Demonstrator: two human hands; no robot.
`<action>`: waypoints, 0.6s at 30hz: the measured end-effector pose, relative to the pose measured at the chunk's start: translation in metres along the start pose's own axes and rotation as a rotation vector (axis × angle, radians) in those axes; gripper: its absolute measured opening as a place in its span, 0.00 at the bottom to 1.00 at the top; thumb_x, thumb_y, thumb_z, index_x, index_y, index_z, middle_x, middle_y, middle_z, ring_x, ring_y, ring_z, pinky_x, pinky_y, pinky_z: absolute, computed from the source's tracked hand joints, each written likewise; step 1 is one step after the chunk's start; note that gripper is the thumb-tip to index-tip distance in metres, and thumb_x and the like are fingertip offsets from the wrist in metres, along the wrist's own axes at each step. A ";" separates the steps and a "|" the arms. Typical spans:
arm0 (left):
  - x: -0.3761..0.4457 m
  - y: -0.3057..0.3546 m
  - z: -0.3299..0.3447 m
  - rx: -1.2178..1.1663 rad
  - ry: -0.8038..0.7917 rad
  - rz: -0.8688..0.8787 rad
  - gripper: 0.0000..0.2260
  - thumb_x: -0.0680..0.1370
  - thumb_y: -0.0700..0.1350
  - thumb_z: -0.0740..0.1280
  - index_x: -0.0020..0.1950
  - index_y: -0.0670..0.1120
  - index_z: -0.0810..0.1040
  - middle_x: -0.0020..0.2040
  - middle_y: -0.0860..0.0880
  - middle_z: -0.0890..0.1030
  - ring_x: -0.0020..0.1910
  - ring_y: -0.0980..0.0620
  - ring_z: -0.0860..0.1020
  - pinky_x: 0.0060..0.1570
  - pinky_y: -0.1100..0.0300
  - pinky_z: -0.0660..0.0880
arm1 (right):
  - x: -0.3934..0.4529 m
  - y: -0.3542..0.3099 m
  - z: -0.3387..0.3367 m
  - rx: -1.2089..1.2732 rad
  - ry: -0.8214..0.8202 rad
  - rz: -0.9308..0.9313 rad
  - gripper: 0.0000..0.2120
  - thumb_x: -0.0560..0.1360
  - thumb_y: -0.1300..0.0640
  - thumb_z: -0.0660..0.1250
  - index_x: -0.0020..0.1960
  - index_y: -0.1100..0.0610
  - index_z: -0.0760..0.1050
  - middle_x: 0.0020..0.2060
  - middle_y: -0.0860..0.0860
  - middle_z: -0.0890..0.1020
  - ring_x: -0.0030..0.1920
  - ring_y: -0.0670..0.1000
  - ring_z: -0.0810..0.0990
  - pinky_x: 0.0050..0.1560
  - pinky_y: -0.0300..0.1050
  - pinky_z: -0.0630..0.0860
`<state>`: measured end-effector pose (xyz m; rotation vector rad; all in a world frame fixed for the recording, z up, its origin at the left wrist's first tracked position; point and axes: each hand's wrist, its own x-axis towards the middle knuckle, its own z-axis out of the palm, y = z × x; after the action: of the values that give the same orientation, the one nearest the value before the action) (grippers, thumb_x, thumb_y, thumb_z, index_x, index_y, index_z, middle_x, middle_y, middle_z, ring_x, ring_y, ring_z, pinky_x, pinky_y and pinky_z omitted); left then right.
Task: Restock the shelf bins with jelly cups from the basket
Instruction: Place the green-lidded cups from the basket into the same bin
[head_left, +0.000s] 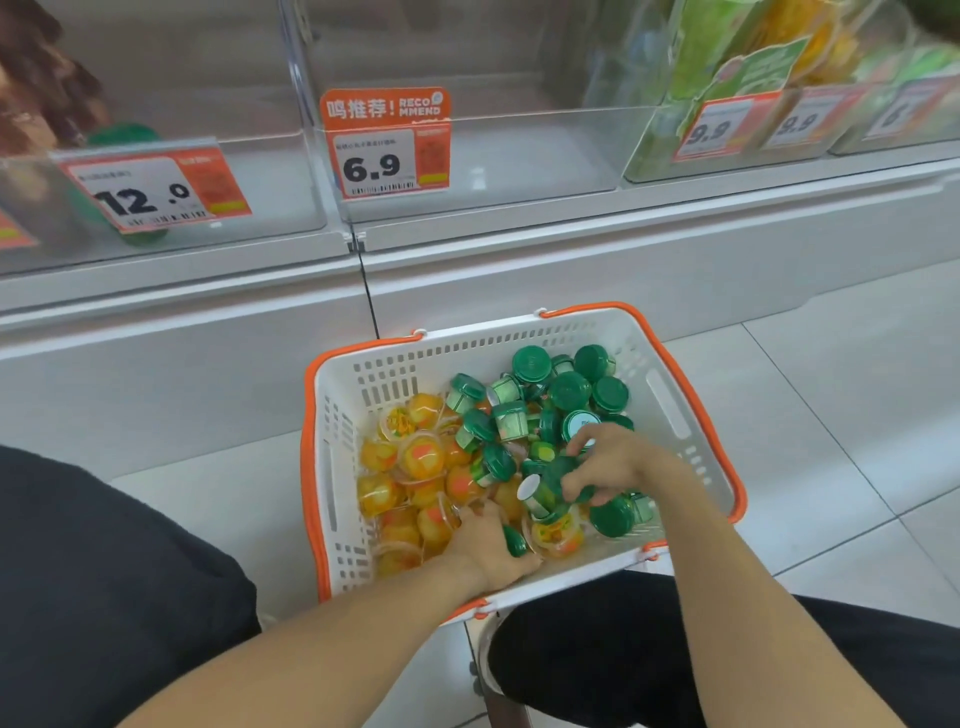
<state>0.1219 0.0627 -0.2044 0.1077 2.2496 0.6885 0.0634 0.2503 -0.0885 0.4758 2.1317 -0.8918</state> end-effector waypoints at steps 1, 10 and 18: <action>0.000 0.000 0.002 -0.022 0.035 -0.006 0.41 0.72 0.61 0.72 0.77 0.47 0.58 0.73 0.43 0.66 0.70 0.45 0.69 0.66 0.58 0.69 | -0.004 0.002 -0.013 0.096 0.028 -0.034 0.27 0.62 0.63 0.79 0.57 0.54 0.73 0.53 0.57 0.81 0.44 0.56 0.85 0.47 0.50 0.84; -0.011 0.033 -0.085 0.136 -0.176 -0.076 0.21 0.72 0.59 0.71 0.57 0.47 0.77 0.51 0.49 0.79 0.47 0.51 0.79 0.40 0.59 0.78 | -0.039 -0.036 -0.061 1.129 0.116 -0.472 0.16 0.74 0.51 0.71 0.58 0.58 0.75 0.49 0.56 0.83 0.49 0.57 0.83 0.47 0.49 0.81; -0.089 0.047 -0.284 0.056 -0.177 -0.122 0.19 0.79 0.54 0.60 0.63 0.43 0.75 0.50 0.43 0.80 0.38 0.42 0.82 0.40 0.56 0.82 | -0.038 -0.158 -0.023 1.125 -0.168 -0.509 0.22 0.78 0.37 0.61 0.47 0.58 0.76 0.35 0.55 0.75 0.30 0.50 0.68 0.28 0.41 0.54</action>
<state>-0.0202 -0.0483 0.0367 0.0561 2.0869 0.5304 -0.0149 0.1567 0.0214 0.3527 1.4267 -2.3255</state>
